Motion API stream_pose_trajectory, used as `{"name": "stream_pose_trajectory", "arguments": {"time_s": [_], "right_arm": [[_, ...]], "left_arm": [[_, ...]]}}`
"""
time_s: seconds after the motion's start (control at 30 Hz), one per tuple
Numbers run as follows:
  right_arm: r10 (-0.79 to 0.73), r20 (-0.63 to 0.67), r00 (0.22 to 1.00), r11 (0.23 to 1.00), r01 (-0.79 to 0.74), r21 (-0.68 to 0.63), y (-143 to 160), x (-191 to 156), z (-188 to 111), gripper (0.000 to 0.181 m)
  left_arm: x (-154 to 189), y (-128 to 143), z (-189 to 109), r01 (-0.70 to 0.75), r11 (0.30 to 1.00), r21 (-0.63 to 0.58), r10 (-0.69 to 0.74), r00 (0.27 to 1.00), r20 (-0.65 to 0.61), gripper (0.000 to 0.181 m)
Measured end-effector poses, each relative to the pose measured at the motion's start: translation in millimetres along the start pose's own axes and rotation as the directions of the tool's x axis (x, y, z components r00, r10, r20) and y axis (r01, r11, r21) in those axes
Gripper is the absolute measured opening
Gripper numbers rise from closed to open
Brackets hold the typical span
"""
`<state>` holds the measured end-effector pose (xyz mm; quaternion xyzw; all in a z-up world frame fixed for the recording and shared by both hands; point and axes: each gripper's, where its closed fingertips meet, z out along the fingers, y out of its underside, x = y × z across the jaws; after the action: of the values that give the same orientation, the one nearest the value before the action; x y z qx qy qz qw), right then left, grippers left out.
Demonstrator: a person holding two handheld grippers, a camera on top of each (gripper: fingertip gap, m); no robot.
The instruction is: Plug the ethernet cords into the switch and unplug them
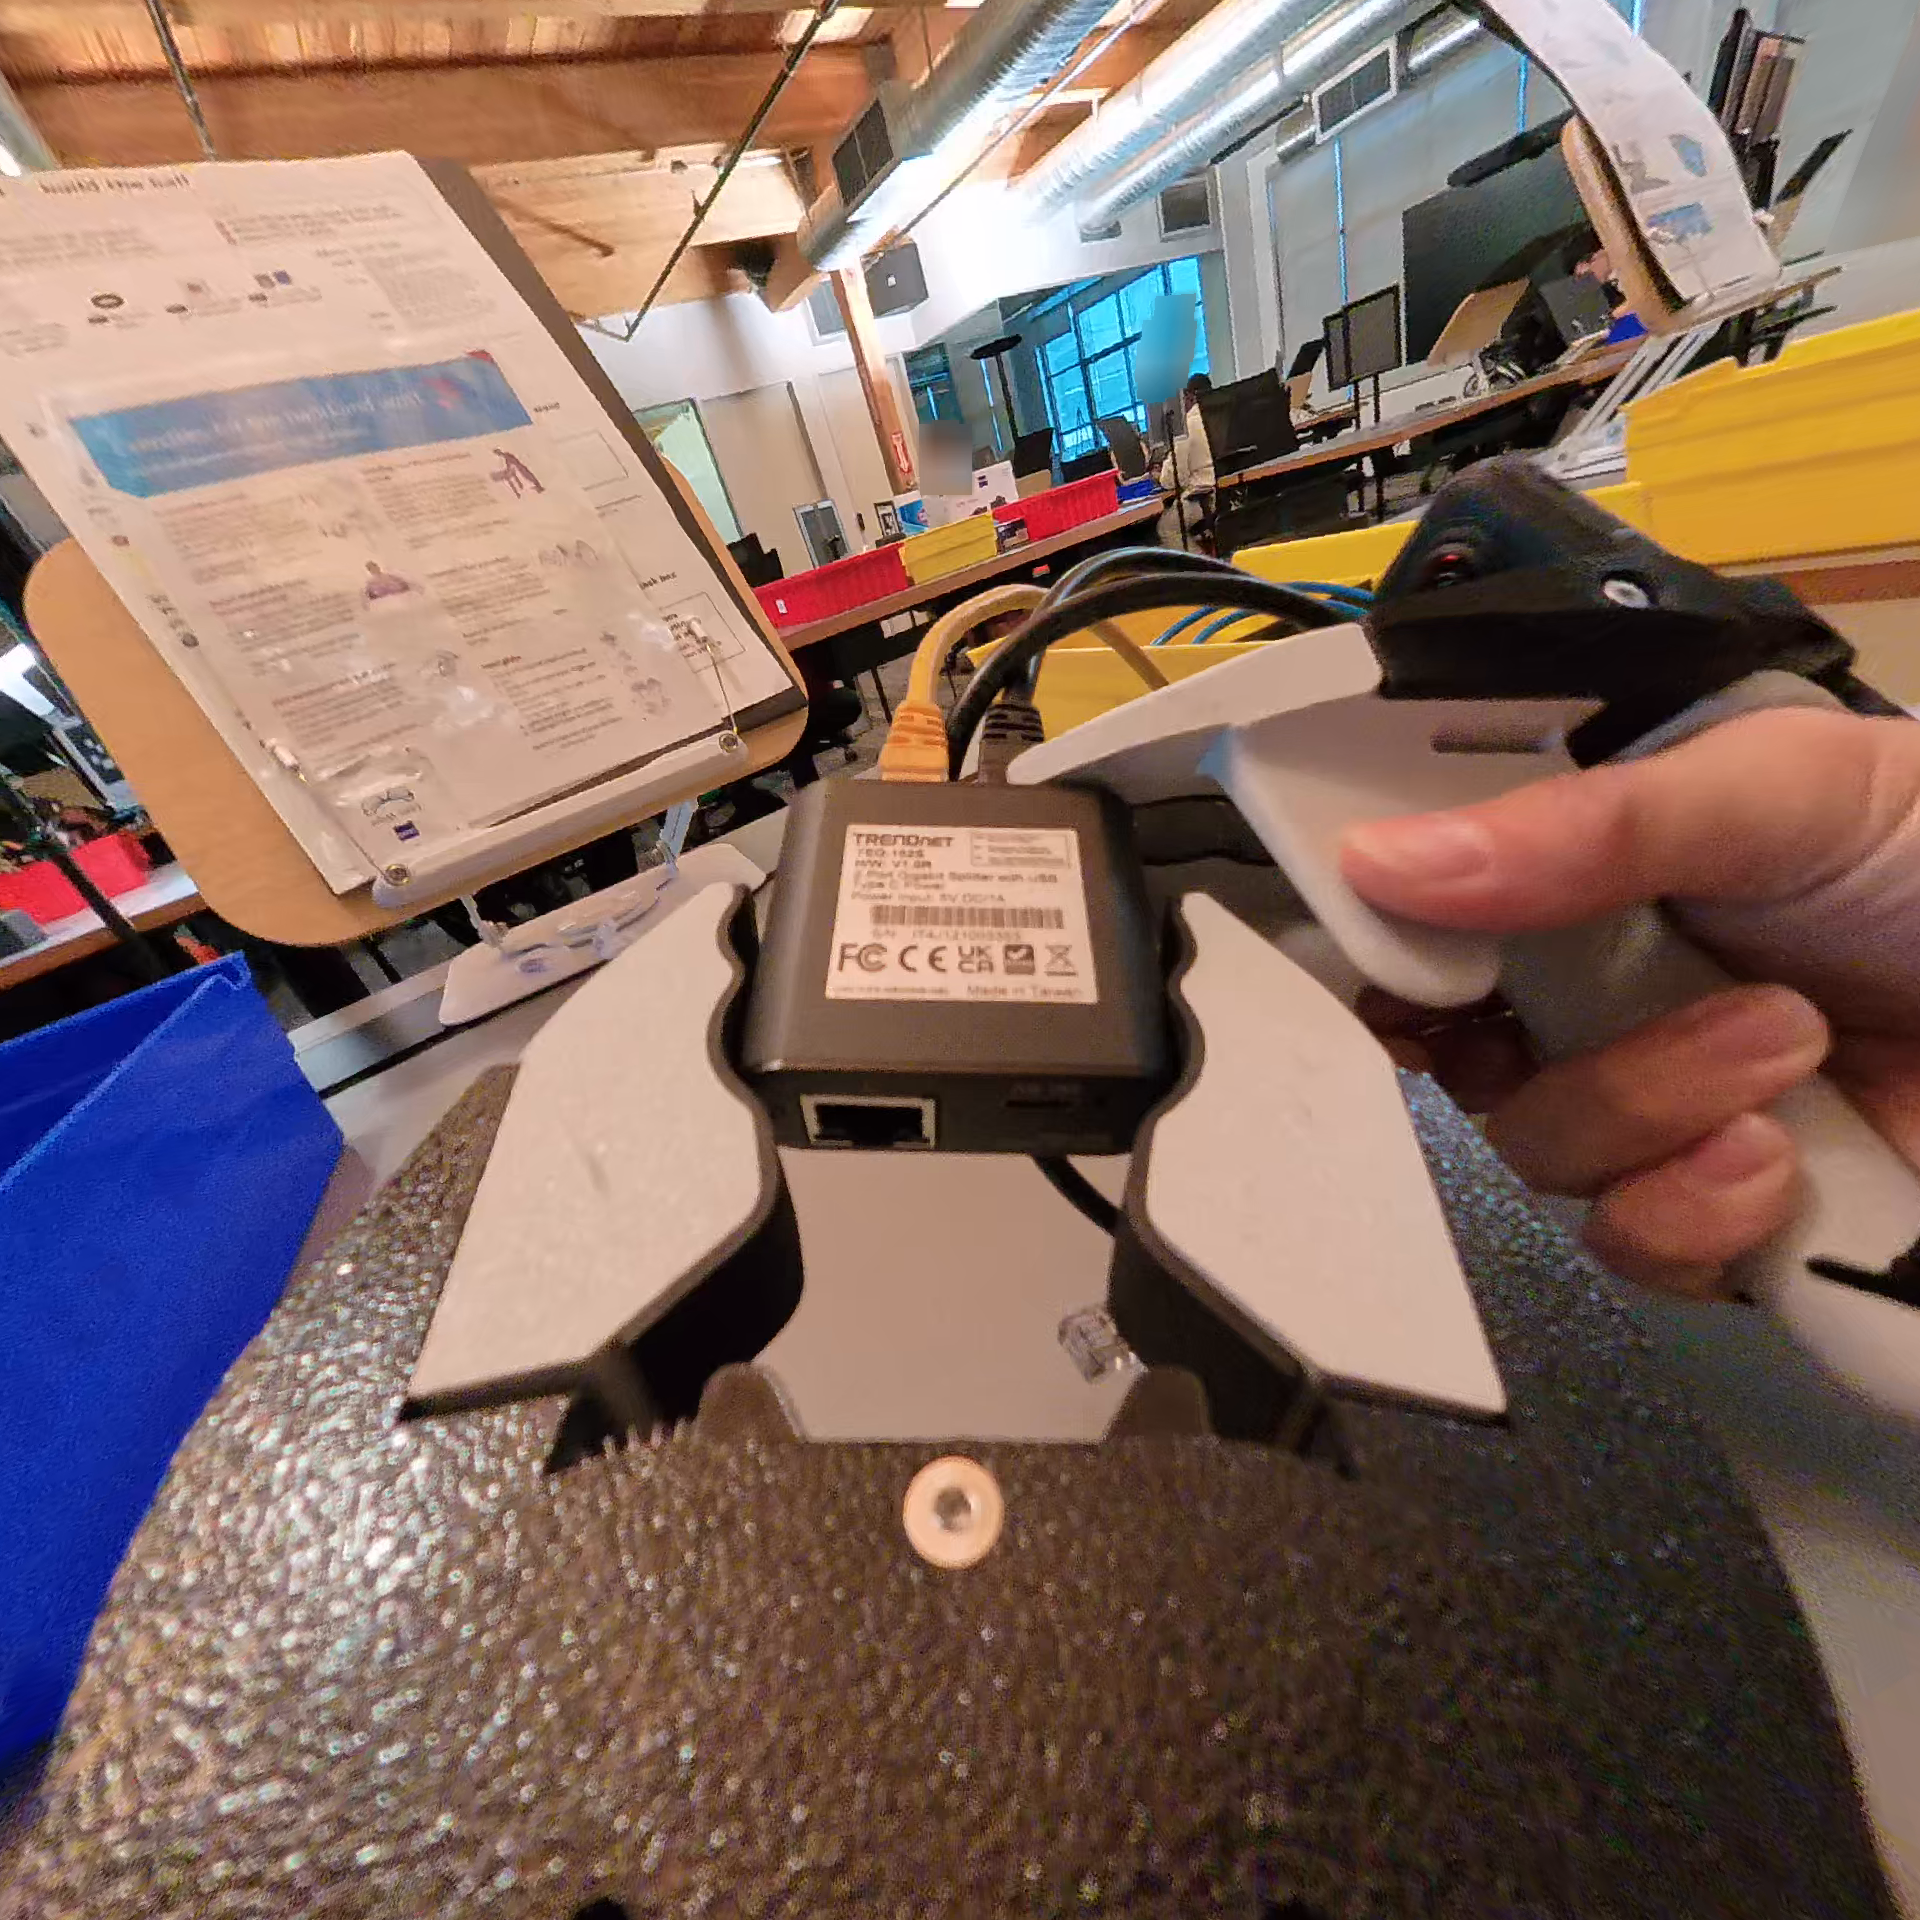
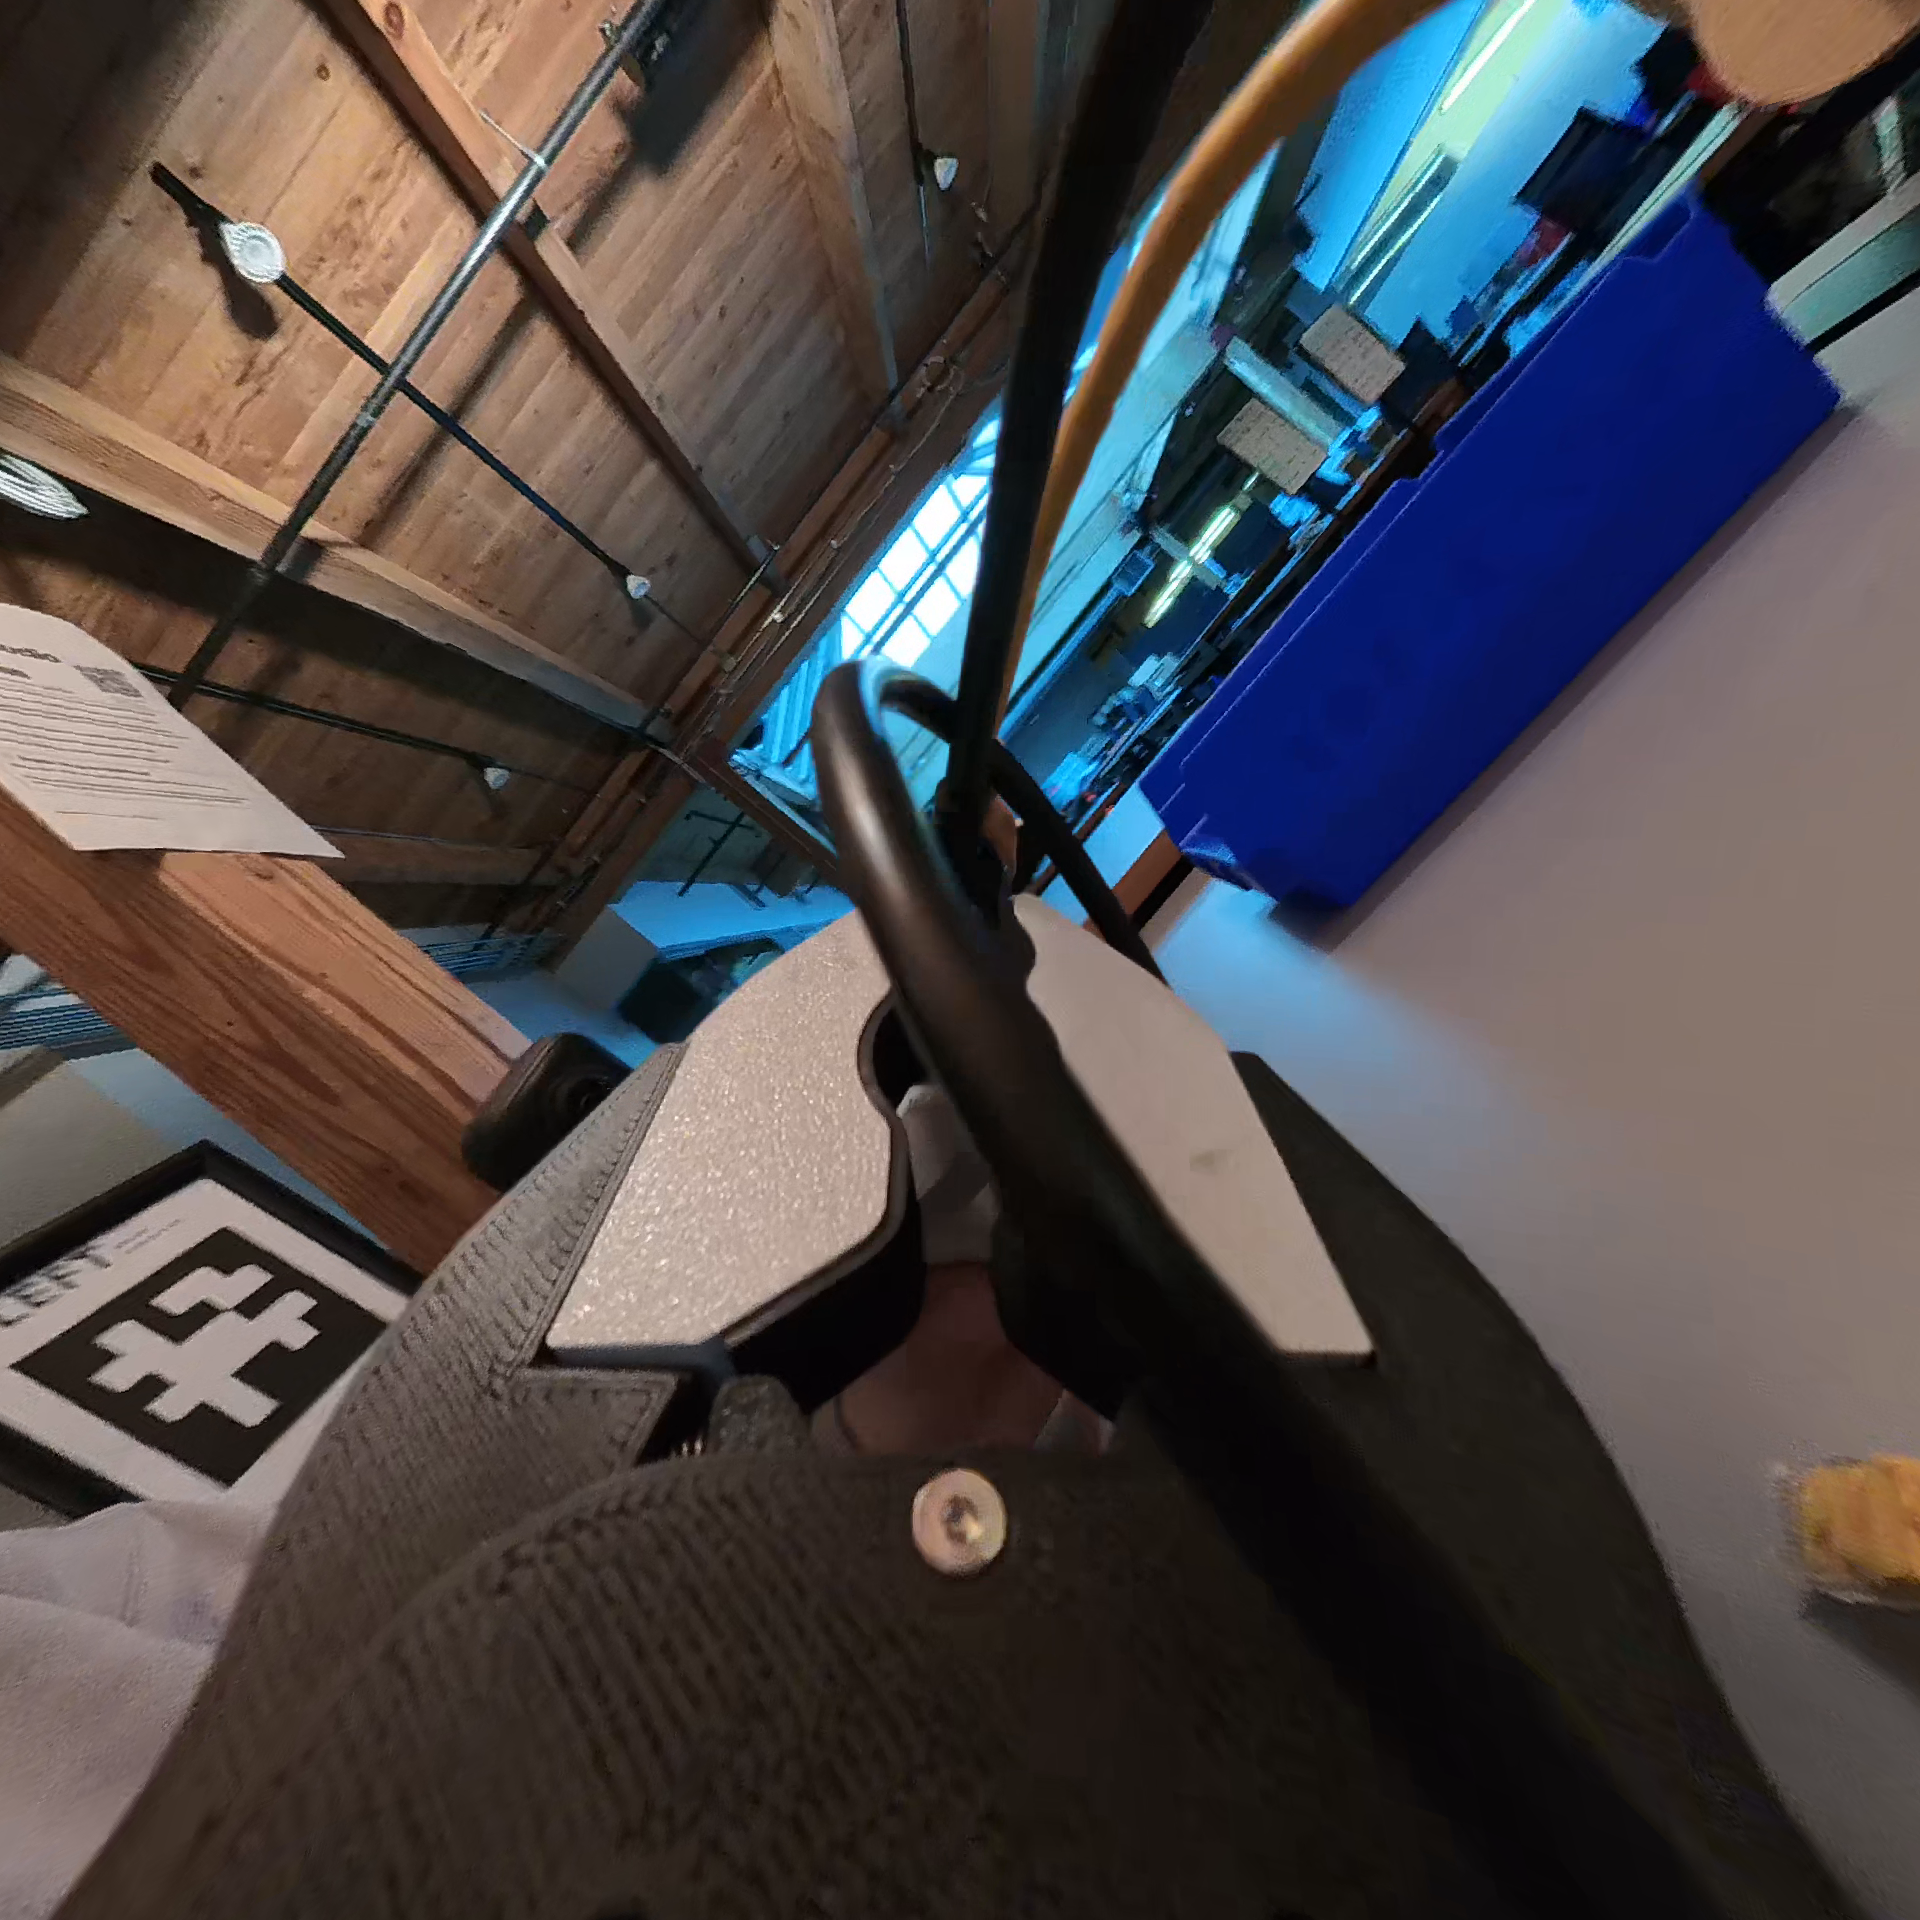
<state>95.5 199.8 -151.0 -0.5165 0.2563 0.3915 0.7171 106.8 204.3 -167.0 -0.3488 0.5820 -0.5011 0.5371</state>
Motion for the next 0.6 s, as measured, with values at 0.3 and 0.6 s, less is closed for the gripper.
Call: {"name": "stream_pose_trajectory", "arguments": {"time_s": [0.3, 0.6], "right_arm": [[0.095, -0.021, 0.995, 0.995, -0.095, 0.019, 0.8, -0.7, 2.5, 0.013], [0.016, -0.055, 0.998, 1.000, -0.015, 0.012, 2.7, -0.6, -0.3, 0.013]], "left_arm": [[-4.2, -2.0, -2.0, -0.059, 0.998, -0.006, 0.059, 0.998, 0.008, 0.073], [-1.4, -0.4, -0.7, -0.045, 0.999, 0.001, 0.045, 0.999, 0.010, 0.073]]}}
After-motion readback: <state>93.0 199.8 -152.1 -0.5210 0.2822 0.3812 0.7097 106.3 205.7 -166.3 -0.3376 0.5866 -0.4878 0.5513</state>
